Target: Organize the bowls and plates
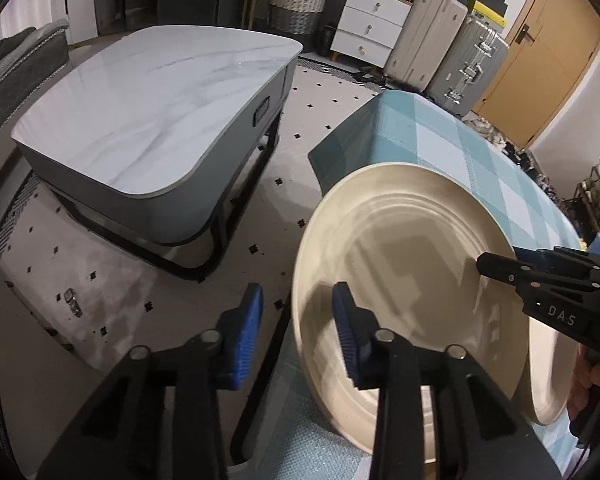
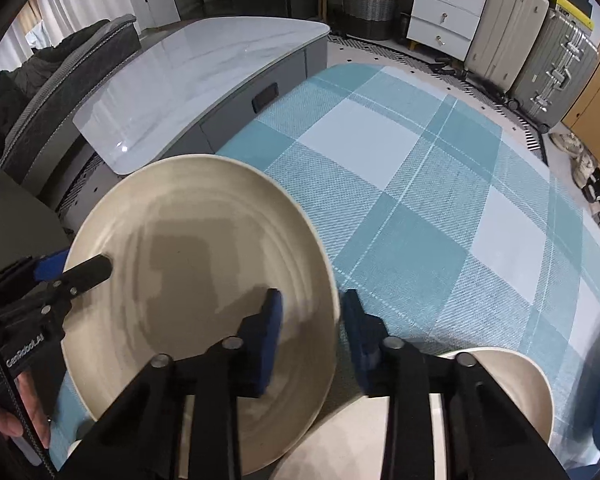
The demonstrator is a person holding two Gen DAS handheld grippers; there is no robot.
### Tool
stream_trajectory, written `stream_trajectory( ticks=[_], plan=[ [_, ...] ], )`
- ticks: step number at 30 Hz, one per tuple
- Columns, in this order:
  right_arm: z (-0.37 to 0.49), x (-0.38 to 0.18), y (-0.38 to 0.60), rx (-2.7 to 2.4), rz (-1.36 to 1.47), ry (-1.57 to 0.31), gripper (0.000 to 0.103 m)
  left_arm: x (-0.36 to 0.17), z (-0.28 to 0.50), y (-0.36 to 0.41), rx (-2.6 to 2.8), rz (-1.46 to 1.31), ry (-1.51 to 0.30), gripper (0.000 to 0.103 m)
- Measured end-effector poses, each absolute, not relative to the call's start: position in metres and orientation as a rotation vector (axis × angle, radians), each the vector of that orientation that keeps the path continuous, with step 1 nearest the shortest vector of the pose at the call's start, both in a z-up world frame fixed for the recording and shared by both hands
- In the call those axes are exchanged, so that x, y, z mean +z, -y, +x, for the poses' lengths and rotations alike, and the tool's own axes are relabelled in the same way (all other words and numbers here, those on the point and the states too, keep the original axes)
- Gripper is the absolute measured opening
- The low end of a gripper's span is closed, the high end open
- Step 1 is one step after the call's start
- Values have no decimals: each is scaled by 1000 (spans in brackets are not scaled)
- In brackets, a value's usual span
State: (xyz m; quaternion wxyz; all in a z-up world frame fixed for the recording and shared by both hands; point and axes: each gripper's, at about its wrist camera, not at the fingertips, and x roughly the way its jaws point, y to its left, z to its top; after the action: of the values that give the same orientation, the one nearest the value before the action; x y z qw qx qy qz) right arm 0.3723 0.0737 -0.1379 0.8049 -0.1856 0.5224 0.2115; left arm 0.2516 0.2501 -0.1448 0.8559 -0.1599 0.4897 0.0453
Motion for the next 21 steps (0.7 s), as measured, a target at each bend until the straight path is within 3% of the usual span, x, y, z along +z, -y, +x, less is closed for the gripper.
stream_trajectory(
  ticks=[2, 6, 21],
  plan=[
    [372, -137, -75, 448, -411, -1115, 26, -144, 251, -249, 76, -336, -1030, 22],
    [371, -135, -76, 442, -421, -1107, 22, -143, 253, -249, 38, -351, -1050, 15],
    [369, -130, -76, 456, -382, -1120, 16, -141, 254, -255, 68, -361, -1112, 14]
  ],
)
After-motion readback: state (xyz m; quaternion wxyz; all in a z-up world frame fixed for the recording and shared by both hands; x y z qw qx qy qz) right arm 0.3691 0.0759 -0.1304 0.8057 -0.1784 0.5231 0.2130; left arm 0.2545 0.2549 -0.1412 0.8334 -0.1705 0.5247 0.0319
